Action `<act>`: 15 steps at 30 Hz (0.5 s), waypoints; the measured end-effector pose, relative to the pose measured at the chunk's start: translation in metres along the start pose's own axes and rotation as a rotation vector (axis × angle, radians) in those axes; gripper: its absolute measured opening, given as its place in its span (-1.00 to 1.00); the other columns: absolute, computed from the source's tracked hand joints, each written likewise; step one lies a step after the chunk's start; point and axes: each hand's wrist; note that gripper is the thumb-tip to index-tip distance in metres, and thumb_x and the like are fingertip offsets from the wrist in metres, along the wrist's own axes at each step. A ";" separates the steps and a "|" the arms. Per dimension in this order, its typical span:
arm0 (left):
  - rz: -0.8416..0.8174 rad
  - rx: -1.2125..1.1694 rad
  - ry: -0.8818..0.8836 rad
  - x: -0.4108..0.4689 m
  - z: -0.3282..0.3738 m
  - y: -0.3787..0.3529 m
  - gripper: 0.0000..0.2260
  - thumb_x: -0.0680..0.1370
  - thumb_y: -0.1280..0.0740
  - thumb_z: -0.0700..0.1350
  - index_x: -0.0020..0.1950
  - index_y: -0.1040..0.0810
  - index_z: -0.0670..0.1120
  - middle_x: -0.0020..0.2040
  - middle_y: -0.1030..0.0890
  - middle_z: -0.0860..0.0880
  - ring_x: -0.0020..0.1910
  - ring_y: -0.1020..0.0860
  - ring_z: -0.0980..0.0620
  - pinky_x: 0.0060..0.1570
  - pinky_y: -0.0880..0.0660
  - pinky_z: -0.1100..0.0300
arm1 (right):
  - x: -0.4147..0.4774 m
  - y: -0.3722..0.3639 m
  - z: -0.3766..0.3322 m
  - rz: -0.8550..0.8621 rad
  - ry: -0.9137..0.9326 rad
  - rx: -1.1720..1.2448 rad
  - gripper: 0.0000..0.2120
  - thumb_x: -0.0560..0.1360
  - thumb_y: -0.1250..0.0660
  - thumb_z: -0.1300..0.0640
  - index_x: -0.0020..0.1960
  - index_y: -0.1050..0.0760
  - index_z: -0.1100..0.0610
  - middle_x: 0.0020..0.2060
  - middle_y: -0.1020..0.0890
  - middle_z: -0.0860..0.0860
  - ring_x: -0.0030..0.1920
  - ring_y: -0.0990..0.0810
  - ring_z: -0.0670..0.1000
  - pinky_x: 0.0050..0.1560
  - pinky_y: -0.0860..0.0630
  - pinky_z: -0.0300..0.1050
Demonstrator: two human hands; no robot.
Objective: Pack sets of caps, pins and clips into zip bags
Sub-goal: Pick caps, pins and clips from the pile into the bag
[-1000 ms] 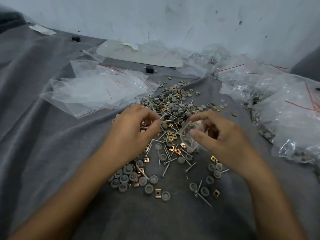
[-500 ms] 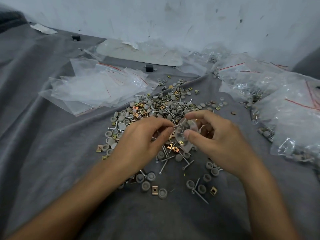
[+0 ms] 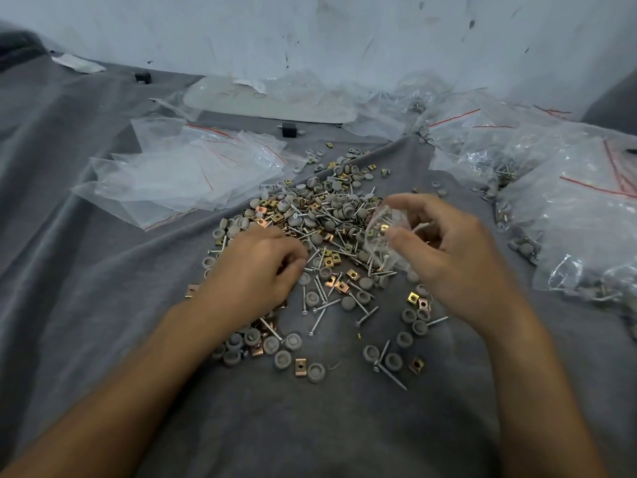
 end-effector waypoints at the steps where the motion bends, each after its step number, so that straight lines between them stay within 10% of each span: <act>1: -0.016 0.042 -0.018 0.000 0.001 -0.001 -0.83 0.62 -0.32 0.01 0.13 -0.68 0.04 -0.02 -0.61 0.04 0.04 -0.51 0.00 0.15 -0.42 0.02 | -0.001 0.000 0.000 -0.007 -0.001 -0.002 -0.73 0.58 -0.41 0.06 0.27 -0.58 -0.13 -0.17 -0.53 -0.15 -0.25 -0.52 -0.13 -0.20 -0.49 -0.21; 15: -0.059 0.044 -0.077 -0.003 0.015 -0.005 -0.82 0.61 -0.34 0.04 0.14 -0.68 0.07 -0.08 -0.50 0.13 0.01 -0.46 0.04 0.10 -0.40 0.09 | -0.002 -0.001 0.004 -0.044 -0.001 -0.017 -0.73 0.59 -0.39 -0.03 0.28 -0.56 -0.18 -0.17 -0.52 -0.20 -0.24 -0.53 -0.14 -0.24 -0.38 -0.38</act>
Point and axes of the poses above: each hand's wrist, its own x-axis towards the middle knuckle, its own y-axis out of the back of the hand, z = x × y
